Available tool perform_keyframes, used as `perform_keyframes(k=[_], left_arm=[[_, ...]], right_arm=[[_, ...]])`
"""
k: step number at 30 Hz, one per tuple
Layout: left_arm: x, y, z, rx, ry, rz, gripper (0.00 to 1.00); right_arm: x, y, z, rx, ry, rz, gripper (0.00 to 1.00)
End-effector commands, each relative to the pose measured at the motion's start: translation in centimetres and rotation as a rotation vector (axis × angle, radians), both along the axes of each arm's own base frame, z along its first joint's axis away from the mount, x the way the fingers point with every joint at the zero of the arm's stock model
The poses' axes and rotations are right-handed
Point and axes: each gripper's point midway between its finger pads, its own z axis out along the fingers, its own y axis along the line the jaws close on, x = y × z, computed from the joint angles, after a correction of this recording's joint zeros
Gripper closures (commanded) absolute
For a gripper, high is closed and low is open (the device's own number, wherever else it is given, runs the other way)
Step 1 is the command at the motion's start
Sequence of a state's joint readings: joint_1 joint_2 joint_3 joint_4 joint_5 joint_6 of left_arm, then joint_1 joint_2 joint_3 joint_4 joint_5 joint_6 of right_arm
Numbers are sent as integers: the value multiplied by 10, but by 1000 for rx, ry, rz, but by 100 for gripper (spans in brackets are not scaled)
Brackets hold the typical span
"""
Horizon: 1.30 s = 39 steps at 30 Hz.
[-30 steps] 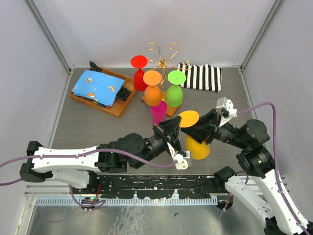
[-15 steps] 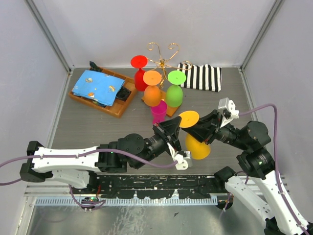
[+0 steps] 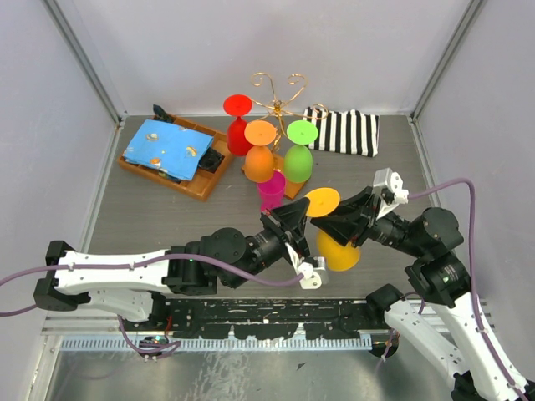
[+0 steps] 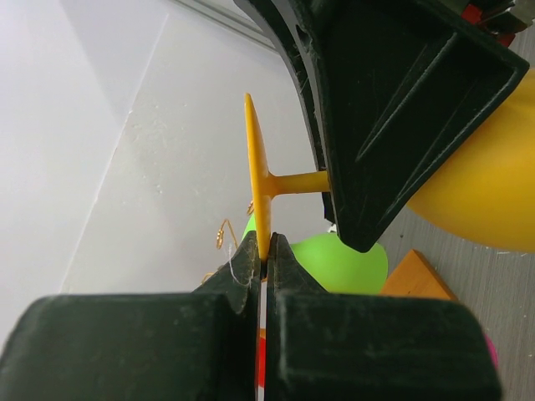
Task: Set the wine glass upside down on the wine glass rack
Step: Adjust the wine glass.
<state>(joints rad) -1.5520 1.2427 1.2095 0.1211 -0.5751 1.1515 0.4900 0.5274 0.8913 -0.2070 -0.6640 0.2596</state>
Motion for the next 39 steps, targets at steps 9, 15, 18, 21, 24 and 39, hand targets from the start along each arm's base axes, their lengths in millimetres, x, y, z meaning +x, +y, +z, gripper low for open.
perform_keyframes(k=[9, 15, 18, 21, 24, 39], left_arm=[[5, 19, 31, -130, 0, 36, 100], [4, 19, 31, -142, 8, 32, 100], [3, 19, 29, -139, 13, 26, 80], [2, 18, 26, -144, 32, 13, 52], [2, 16, 20, -141, 50, 14, 43], [-2, 36, 10, -133, 186, -58, 39]], right_arm=[[-5, -3, -3, 0, -5, -6, 98], [-3, -2, -3, 15, 22, -10, 100], [0, -4, -3, 25, 25, -31, 100], [0, -6, 2, 47, 14, -44, 100], [2, -7, 6, 64, 9, -59, 100], [34, -11, -18, -11, 97, -186, 100]])
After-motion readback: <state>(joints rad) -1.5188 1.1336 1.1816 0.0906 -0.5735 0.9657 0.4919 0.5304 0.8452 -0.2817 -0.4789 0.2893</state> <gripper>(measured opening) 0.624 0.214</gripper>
